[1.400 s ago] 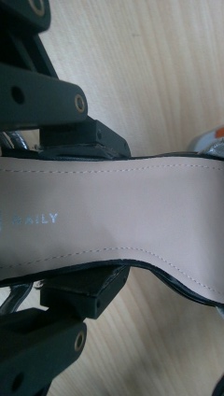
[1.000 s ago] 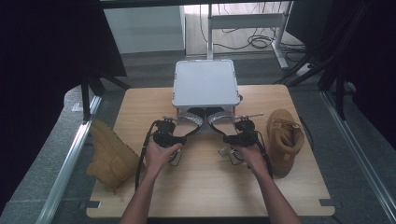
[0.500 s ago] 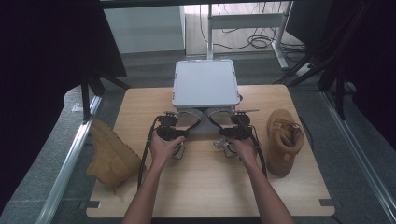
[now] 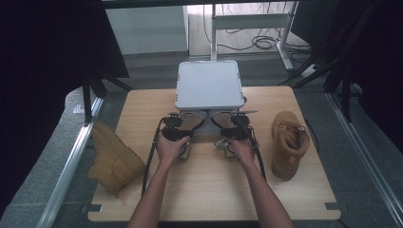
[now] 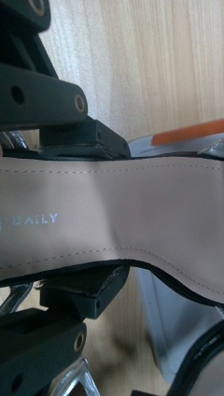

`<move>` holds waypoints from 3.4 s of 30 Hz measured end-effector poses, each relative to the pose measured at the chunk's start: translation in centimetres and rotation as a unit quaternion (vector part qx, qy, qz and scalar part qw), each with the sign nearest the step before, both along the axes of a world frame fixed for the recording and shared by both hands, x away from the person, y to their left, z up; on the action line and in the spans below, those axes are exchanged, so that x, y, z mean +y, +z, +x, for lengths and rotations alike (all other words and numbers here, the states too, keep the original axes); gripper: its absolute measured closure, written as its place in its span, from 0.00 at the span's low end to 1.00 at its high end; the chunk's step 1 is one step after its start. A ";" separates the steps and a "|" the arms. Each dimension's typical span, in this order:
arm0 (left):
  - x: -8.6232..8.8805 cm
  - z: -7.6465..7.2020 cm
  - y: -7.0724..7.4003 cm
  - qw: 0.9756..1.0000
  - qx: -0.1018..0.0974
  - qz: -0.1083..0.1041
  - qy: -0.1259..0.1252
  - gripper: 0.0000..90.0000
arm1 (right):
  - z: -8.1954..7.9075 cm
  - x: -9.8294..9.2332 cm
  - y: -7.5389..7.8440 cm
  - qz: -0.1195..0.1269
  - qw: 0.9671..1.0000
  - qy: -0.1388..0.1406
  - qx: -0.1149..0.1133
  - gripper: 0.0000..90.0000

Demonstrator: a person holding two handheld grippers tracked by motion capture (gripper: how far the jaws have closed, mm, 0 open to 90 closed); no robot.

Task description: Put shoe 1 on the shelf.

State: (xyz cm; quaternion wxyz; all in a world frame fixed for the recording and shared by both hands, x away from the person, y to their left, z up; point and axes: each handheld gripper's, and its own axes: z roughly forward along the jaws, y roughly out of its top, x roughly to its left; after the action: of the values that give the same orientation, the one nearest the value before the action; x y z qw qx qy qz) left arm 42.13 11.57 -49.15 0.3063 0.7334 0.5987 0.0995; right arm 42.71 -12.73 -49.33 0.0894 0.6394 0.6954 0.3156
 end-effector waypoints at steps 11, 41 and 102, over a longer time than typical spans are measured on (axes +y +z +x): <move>-0.8 0.4 -0.8 1.000 0.005 0.010 0.017 0.46 | 0.7 0.6 -1.0 -0.017 1.000 -0.016 0.017 0.46; 1.7 -2.4 1.7 0.996 -0.058 -0.056 -0.024 0.31 | -1.7 -1.8 2.4 0.031 0.996 0.025 -0.081 0.27; 0.1 -8.6 -4.1 0.990 -0.131 0.045 -0.015 0.44 | -8.8 -1.7 -3.6 -0.058 0.985 0.099 -0.128 0.41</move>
State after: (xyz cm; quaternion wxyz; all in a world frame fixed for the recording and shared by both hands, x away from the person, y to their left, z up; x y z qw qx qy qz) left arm 33.54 11.72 -53.29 0.3502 0.7363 0.5371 0.2163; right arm 33.93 -14.45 -52.91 0.1834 0.5152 0.7553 0.3612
